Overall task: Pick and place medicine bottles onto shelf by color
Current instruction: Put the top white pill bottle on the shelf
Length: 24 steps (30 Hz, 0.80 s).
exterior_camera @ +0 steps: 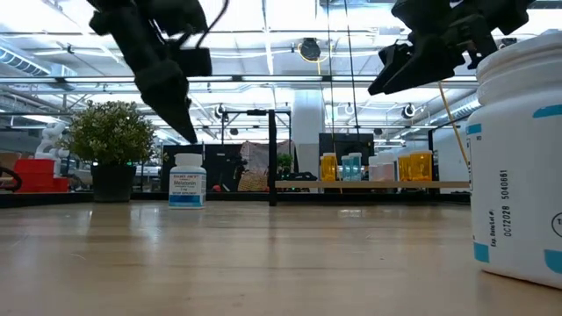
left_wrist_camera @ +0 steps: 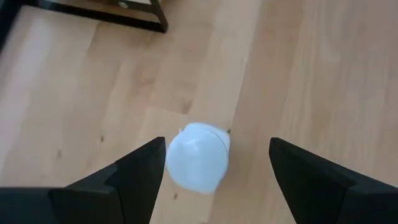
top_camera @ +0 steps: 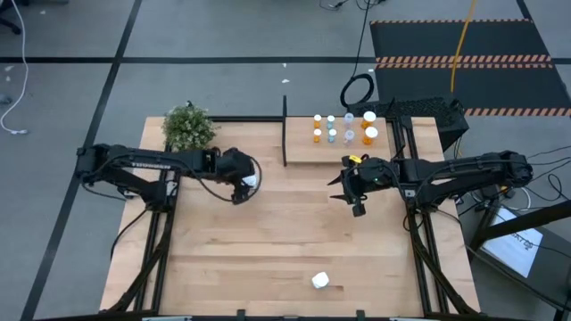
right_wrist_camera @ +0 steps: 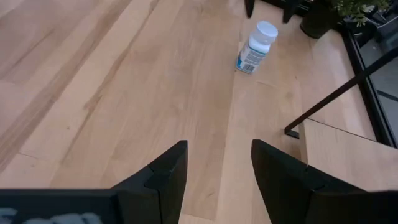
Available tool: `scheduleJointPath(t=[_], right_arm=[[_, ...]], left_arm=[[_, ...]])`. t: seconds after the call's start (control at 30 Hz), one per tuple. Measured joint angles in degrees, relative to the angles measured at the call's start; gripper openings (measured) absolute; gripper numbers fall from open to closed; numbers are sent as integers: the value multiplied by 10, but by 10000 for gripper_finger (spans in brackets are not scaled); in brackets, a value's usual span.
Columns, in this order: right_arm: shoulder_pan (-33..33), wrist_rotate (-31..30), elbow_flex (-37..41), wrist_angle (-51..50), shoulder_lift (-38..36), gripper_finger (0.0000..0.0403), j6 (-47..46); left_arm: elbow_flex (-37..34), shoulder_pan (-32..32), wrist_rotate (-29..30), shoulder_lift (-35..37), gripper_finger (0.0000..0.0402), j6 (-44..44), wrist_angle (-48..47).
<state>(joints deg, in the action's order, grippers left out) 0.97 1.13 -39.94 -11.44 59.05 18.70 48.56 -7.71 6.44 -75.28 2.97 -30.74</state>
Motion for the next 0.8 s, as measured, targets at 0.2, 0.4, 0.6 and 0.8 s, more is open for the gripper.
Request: scheduleJointPath(t=[0.2, 0.4, 0.6, 0.8], right_arm=[[9, 0, 0, -6, 0, 173, -28], [9, 1, 0, -7, 0, 173, -44], [9, 1, 0, -5, 0, 173, -45], [9, 1, 0, -11, 0, 173, -45]], left_arm=[[0, -20, -7, -18, 285, -42, -10], [-1, -38, -36, -47, 285, -73, -4], [0, -43, -36, -96, 285, -98, 25], [-1, -42, -19, -121, 285, -104, 29]])
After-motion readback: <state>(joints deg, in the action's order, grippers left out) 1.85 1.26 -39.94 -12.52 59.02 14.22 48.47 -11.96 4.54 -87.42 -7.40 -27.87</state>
